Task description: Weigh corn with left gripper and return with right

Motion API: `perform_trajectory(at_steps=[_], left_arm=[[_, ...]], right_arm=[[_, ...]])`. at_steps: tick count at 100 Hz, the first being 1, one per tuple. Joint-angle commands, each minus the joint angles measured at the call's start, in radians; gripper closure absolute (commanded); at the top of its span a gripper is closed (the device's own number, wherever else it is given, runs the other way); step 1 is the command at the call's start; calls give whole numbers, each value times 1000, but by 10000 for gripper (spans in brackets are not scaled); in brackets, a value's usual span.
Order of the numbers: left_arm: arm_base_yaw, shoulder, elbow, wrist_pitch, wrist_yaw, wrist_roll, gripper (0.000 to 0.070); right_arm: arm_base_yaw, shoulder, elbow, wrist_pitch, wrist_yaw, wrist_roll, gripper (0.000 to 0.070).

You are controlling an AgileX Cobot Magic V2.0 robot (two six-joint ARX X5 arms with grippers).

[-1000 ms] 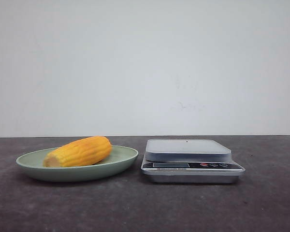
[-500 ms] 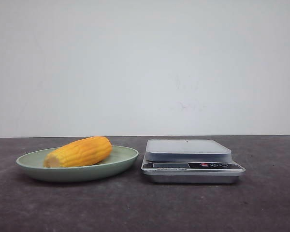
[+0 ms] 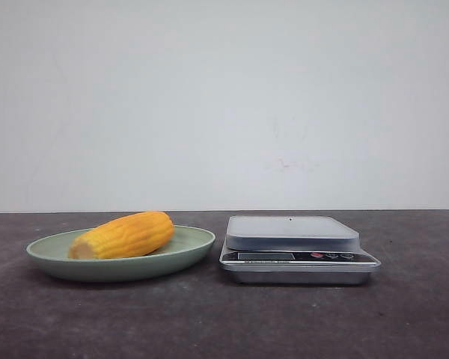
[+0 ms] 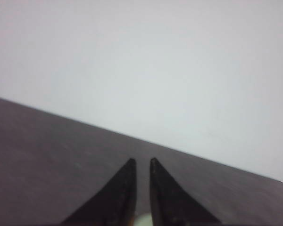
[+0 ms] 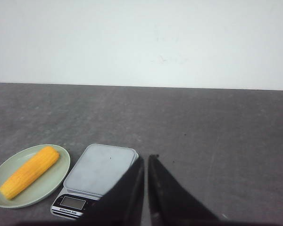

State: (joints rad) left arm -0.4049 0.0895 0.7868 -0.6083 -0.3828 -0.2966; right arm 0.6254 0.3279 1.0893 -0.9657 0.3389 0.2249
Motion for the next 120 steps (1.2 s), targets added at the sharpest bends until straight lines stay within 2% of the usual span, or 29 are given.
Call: perform_trajectory(at_steps=[1,13,26,42,60,73,95,106,120], left_arm=[[55,-15,-78,98,57,106,676],[168,-53,-256,239,220,159,676],[252,-86,-446,375,303,155,676],[293,-86,-632,526,314,147,676],[315,-86,-730,590,314,157,676],[328,-86,-772,601,314,158,676],[335,-86,-774,516,314,180,676],[335,-86,-774,421,314,180,676],[335,-85,-770,421,314,179,676]], right_arm=[[5,3,12,9,3,11,693],[5,3,12,9,3,11,693],[5,3,12,10,2,11,693],[5,3,12,10,3,11,693],[5,3,12,14,3,11,693],[5,3,12,16,2,11,693],[5,3,12,16,3,11,693],[5,3,12,16,2,11,693],[5,3,12,16,3,11,693]])
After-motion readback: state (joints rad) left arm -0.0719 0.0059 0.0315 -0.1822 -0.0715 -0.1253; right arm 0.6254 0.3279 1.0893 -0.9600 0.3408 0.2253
